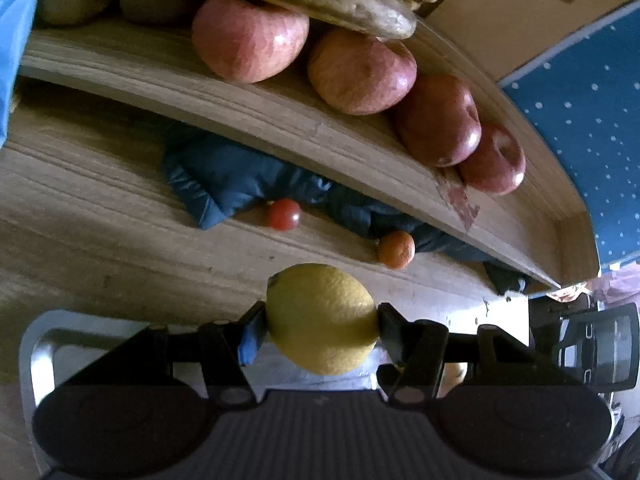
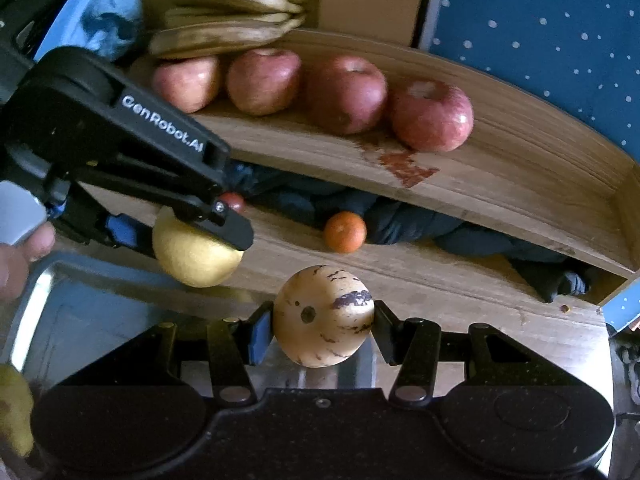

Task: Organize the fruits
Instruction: 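Close the left tool on the lemon while the right tool closes on the speckled squash, then carry the lemon in the left tool over the tray while the right tool carries the squash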

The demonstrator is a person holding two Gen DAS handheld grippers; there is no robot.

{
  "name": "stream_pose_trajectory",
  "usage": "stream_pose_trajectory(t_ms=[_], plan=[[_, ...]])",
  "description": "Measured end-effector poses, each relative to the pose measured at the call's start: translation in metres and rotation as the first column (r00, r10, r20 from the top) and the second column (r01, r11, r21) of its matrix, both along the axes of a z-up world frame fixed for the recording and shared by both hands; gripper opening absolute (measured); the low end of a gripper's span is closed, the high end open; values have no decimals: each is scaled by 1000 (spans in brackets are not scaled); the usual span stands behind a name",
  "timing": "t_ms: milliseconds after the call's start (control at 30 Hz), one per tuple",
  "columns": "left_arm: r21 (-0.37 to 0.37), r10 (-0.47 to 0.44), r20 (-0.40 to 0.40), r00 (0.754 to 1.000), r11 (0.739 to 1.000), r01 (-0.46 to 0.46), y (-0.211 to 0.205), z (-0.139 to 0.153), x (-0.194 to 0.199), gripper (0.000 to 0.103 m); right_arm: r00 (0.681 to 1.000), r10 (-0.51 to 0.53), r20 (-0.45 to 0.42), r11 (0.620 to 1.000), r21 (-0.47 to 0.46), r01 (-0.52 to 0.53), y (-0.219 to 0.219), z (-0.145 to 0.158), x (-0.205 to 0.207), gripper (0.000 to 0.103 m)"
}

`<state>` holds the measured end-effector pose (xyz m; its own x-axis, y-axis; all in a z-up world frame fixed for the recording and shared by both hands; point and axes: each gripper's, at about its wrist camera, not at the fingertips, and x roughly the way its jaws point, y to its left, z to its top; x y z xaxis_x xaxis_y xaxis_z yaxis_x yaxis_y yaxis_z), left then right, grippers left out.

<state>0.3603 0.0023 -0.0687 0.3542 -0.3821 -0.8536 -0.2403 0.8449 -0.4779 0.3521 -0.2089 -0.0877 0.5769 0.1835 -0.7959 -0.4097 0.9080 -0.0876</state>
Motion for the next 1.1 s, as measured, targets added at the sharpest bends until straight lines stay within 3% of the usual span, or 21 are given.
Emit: stream_pose_trajectory(t_ms=[533, 1100], plan=[[65, -58, -20, 998, 996, 59, 24, -2, -51, 63, 991, 136, -21, 991, 22, -135, 15, 6, -50, 53], [97, 2, -46, 999, 995, 2, 46, -6, -95, 63, 952, 302, -58, 953, 19, -301, 39, 2, -85, 53]])
